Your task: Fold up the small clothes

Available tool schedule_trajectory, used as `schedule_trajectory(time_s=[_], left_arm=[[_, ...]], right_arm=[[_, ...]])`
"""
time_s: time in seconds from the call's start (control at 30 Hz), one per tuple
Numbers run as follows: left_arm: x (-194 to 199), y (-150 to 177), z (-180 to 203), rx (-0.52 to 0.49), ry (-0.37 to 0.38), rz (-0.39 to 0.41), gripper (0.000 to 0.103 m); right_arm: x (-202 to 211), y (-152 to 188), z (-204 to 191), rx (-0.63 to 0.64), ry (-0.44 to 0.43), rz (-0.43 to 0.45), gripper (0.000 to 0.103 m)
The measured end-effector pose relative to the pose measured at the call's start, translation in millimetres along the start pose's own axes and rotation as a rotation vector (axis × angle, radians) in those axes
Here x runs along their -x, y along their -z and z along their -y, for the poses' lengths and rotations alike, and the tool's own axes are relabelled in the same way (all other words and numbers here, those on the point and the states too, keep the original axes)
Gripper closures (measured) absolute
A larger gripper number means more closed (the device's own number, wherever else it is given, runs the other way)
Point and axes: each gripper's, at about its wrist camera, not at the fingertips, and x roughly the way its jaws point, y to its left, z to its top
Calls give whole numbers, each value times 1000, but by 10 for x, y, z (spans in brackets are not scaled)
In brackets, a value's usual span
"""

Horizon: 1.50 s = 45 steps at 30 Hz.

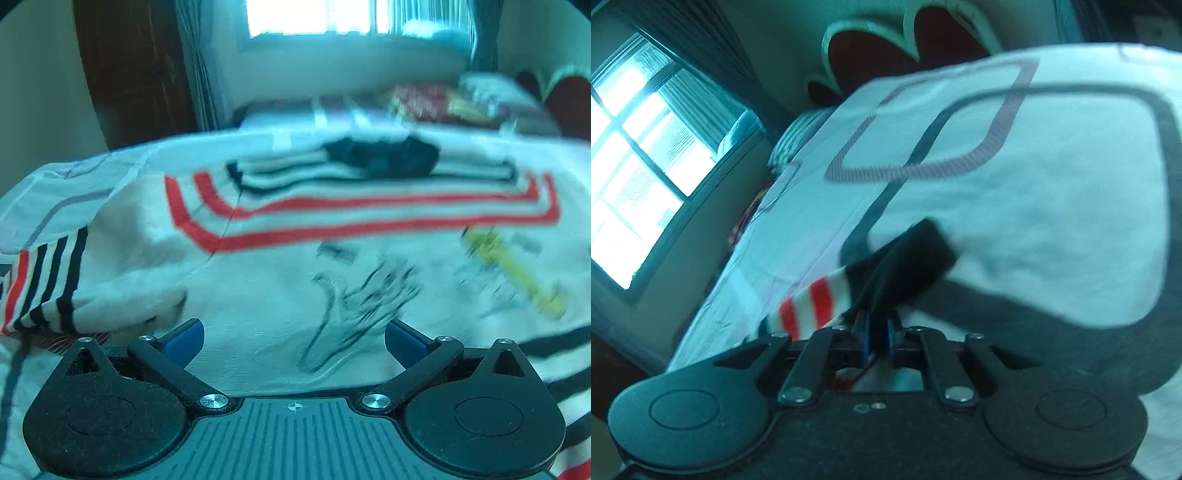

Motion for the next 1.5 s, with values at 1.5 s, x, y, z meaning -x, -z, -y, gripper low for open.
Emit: schedule_trajectory(time_s=[1.5], left_arm=[[486,347,-1469,265,-68,47,0]], right_arm=[[271,2233,-3067,699,-629,-352,95]])
